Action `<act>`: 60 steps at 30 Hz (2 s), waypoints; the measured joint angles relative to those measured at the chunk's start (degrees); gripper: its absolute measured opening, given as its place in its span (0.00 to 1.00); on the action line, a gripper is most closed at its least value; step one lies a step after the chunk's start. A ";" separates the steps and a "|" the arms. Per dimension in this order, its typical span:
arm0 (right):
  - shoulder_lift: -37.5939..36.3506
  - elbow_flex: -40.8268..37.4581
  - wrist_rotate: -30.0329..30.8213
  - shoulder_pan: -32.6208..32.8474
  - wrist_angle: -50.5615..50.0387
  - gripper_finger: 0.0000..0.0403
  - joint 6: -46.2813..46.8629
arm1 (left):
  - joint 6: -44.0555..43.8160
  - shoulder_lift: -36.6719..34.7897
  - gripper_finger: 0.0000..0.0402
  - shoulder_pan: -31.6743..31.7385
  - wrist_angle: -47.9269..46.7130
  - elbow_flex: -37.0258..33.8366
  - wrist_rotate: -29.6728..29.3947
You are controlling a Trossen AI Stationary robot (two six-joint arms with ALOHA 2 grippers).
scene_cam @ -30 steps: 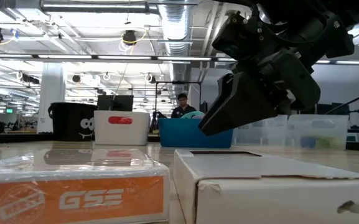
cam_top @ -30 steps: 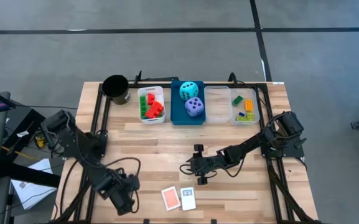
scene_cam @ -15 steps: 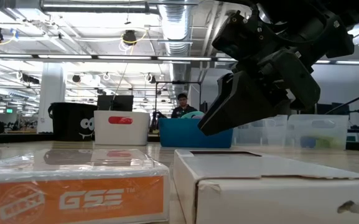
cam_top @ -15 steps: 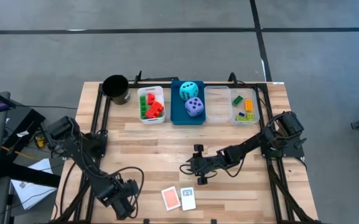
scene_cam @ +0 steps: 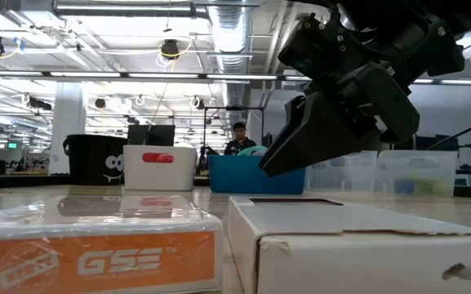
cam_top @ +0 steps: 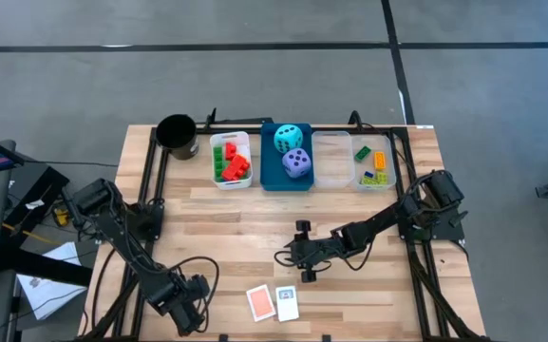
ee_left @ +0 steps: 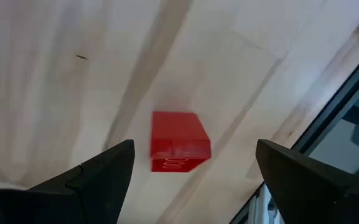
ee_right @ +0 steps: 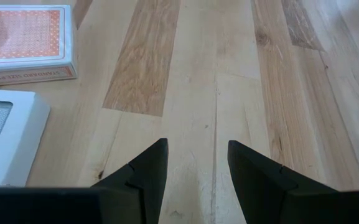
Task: Pick & Place Toys
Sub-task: Put the small red game piece into the right transparent bin
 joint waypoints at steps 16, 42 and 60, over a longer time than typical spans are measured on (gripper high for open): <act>0.00 0.00 0.02 0.00 0.00 0.40 0.02 | -5.09 0.01 0.82 -0.06 10.25 -8.41 2.01; 0.00 0.00 0.13 -0.03 0.06 0.40 0.02 | -10.83 -1.11 0.33 1.78 11.86 -9.36 5.15; -0.63 0.00 22.07 -1.23 12.01 0.40 -14.05 | 23.44 -26.51 0.33 13.57 15.21 -9.32 -55.03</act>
